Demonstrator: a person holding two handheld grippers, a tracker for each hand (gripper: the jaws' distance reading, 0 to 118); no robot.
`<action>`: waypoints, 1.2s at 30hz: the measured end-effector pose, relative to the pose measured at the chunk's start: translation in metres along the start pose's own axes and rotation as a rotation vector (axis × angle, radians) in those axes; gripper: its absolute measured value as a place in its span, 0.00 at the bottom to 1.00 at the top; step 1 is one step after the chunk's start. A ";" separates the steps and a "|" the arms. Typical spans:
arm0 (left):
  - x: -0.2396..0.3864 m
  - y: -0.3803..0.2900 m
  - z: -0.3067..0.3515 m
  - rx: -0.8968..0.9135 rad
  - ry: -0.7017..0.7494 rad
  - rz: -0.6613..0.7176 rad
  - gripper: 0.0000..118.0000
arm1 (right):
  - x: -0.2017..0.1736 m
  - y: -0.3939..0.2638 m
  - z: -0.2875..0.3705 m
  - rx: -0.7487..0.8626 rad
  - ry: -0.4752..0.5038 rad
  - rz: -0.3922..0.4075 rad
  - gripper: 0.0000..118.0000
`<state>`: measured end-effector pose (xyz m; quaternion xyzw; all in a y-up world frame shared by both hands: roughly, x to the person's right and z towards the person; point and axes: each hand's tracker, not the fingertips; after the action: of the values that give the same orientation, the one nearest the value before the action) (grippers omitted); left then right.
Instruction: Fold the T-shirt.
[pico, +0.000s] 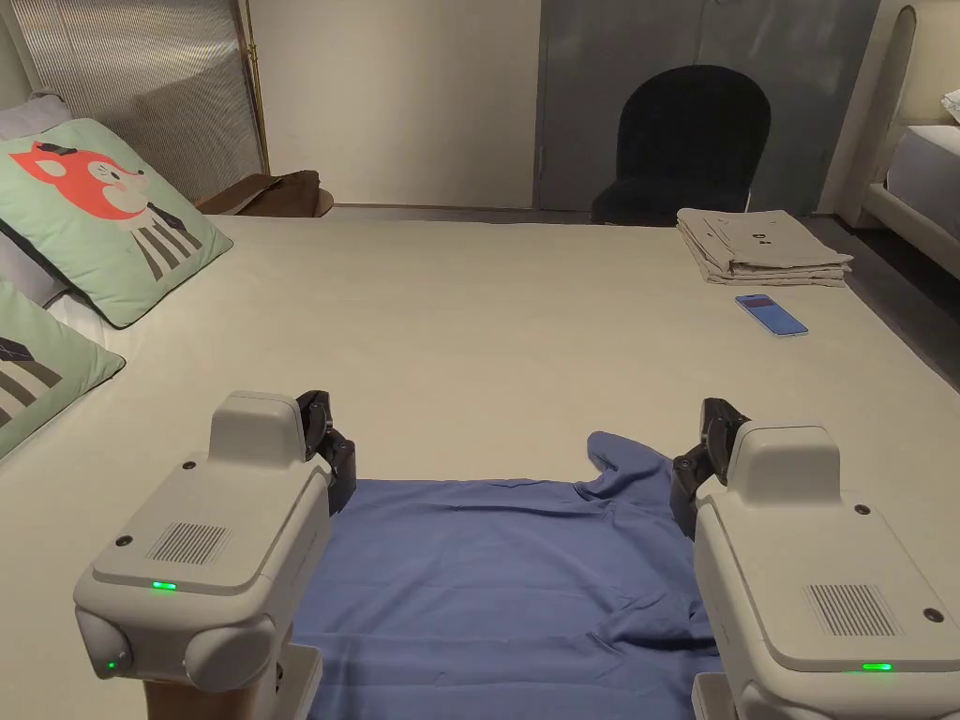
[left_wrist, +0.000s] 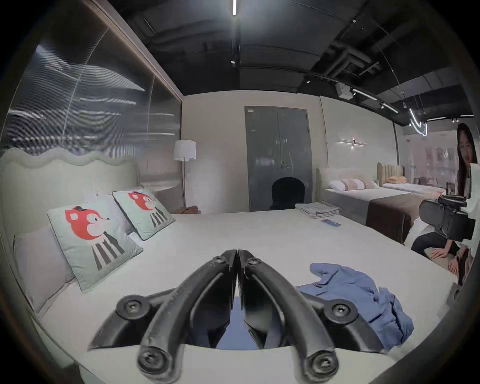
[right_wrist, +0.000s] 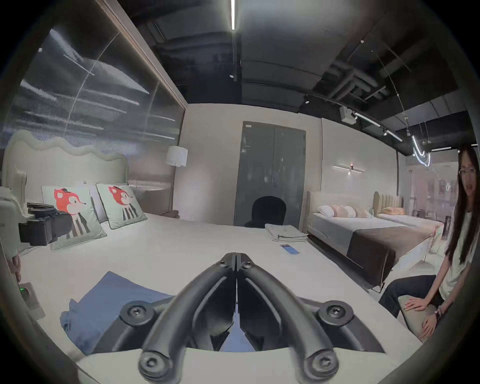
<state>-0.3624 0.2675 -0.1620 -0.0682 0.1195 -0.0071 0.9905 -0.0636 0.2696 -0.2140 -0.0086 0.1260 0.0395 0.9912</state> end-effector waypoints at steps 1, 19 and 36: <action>-0.002 0.001 -0.006 -0.008 -0.001 -0.010 0.00 | 0.000 -0.001 -0.004 -0.004 0.002 -0.002 0.00; -0.090 -0.050 -0.248 -0.645 -0.031 0.133 0.01 | 0.005 -0.031 -0.126 -0.127 0.036 0.010 0.00; -0.097 -0.126 -0.290 -0.809 0.009 0.097 0.02 | 0.054 -0.073 -0.188 -0.319 -0.006 -0.073 0.00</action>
<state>-0.5252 0.1070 -0.4014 -0.4466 0.1201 0.0868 0.8824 -0.0521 0.1954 -0.4091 -0.1701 0.1146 0.0229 0.9785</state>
